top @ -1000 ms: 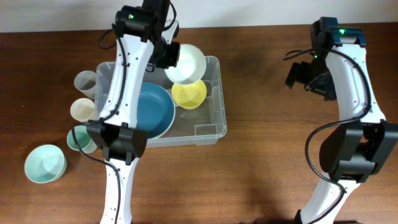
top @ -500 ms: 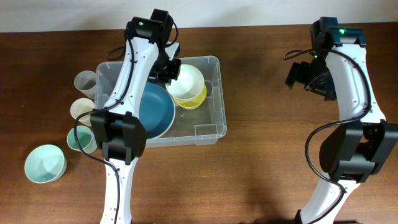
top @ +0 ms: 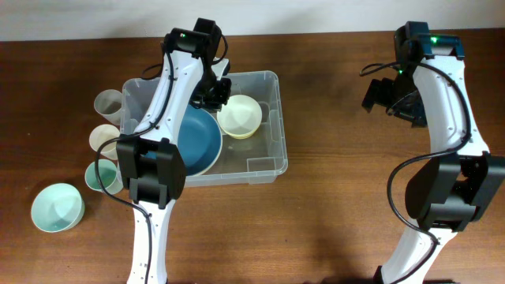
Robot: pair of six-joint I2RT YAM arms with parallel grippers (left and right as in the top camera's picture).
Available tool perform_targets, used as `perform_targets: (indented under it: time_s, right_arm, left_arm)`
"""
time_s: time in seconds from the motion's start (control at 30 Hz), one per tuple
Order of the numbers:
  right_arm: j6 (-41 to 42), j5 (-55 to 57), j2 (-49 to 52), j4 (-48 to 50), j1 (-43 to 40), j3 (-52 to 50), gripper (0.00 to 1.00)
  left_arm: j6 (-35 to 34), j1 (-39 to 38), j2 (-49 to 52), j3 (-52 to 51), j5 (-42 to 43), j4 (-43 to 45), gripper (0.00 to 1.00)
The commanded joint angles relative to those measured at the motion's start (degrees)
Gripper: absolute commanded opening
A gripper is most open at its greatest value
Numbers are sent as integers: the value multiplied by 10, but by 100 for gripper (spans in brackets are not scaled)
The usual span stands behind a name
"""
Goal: Pack container
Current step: 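Stack the white bowl on the yellow bowl and release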
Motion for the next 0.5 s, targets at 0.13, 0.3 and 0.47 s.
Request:
perform_targets:
  time_s: [0.13,0.3,0.47]
  right_arm:
    - [3,1,-3,0,-1,1,99]
    - [3,1,-3,0,-1,1,99]
    - [3,1,-3,0,-1,1,99]
  left_arm:
    - [-1,2,-19,24,15,0,22]
    - [-2,17,-32,113,6,-43,26]
    - [-2,60,-77,198,-60,-114,42]
